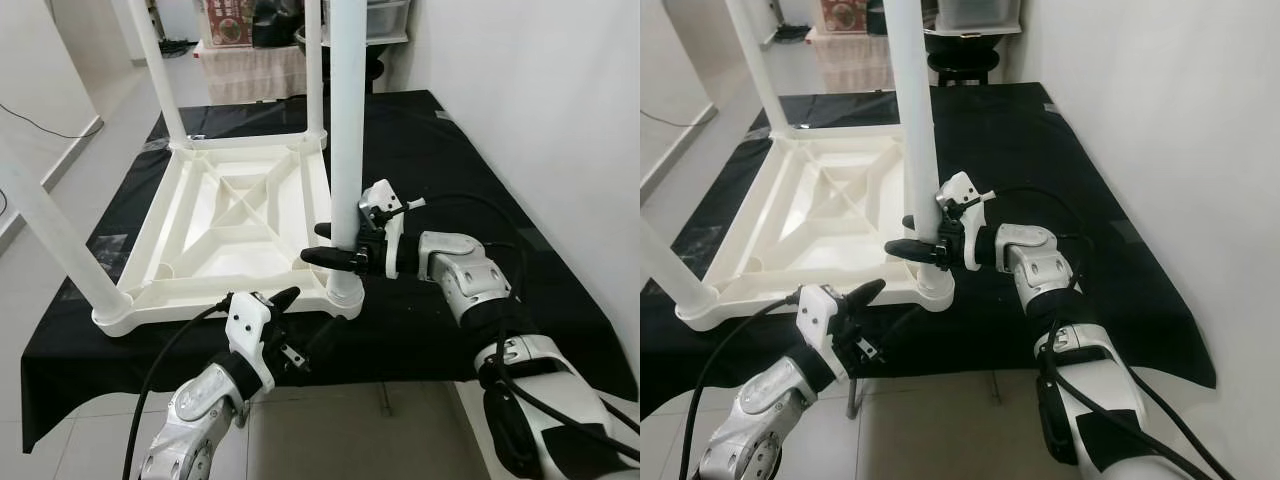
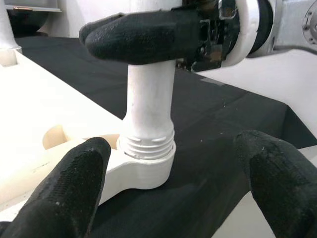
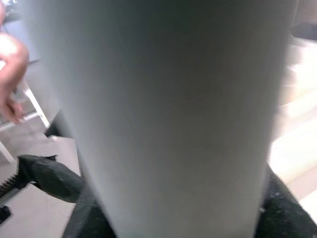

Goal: Building children table

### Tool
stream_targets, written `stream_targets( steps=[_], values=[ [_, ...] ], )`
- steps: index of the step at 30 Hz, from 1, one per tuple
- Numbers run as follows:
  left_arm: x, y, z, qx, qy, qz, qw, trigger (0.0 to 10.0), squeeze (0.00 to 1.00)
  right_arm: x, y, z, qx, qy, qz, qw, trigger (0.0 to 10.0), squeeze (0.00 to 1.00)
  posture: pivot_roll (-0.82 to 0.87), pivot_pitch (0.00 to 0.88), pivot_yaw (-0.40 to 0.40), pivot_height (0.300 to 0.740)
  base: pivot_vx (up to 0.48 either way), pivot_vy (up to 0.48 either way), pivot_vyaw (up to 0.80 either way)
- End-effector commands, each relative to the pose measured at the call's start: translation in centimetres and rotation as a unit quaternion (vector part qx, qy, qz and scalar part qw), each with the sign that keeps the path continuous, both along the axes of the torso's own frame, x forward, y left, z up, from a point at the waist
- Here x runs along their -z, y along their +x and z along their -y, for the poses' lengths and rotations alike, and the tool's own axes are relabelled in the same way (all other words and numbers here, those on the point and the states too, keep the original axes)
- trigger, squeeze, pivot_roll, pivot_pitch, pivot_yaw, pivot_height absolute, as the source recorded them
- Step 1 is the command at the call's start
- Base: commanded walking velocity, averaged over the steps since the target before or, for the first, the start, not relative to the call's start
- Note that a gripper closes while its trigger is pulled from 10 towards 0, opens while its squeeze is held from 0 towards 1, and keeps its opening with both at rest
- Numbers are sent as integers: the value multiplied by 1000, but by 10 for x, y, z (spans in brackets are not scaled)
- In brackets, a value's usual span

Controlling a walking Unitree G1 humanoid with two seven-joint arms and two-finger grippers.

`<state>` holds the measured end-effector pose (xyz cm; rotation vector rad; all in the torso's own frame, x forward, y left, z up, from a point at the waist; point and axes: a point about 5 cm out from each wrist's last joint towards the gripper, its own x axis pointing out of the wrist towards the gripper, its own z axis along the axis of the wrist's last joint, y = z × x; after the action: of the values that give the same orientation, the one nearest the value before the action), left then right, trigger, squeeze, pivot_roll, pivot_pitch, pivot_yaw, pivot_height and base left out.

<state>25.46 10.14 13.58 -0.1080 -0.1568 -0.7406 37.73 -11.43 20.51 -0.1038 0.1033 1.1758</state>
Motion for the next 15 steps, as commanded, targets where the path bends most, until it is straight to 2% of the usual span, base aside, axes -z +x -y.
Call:
stream_targets(
  steps=[1,6,8,9,10,12,13,15],
  values=[
    [3,-2,1,-2,2,-5,1000,10000,0,5,-2,-4,-34,-9,-18,999,0,0,29,87,2,740,0,0,0],
    [3,-2,1,-2,0,-6,1000,10000,0,10,0,3,-13,-17,-18,1000,0,0,24,81,2,740,0,0,0],
    [4,-3,1,-2,0,-7,1000,10000,0,17,2,10,37,-24,-14,999,0,0,24,79,-2,740,0,0,0],
    [4,-3,1,-2,0,-7,1000,10000,0,17,2,10,37,-24,-14,999,0,0,24,79,-2,740,0,0,0],
    [4,-3,1,-2,0,-6,1000,10000,0,30,2,16,95,-35,-18,995,0,0,28,83,-5,740,0,0,0],
    [4,-3,1,-2,0,-6,1000,10000,0,30,2,16,95,-35,-18,995,0,0,28,83,-5,740,0,0,0],
    [4,-4,0,-3,1,-6,1000,10000,0,48,-2,20,203,-42,-11,978,0,0,29,91,-26,740,0,0,0],
    [4,-4,0,-3,1,-6,1000,10000,0,48,-2,20,203,-42,-11,978,0,0,29,91,-26,740,0,0,0]
  ],
)
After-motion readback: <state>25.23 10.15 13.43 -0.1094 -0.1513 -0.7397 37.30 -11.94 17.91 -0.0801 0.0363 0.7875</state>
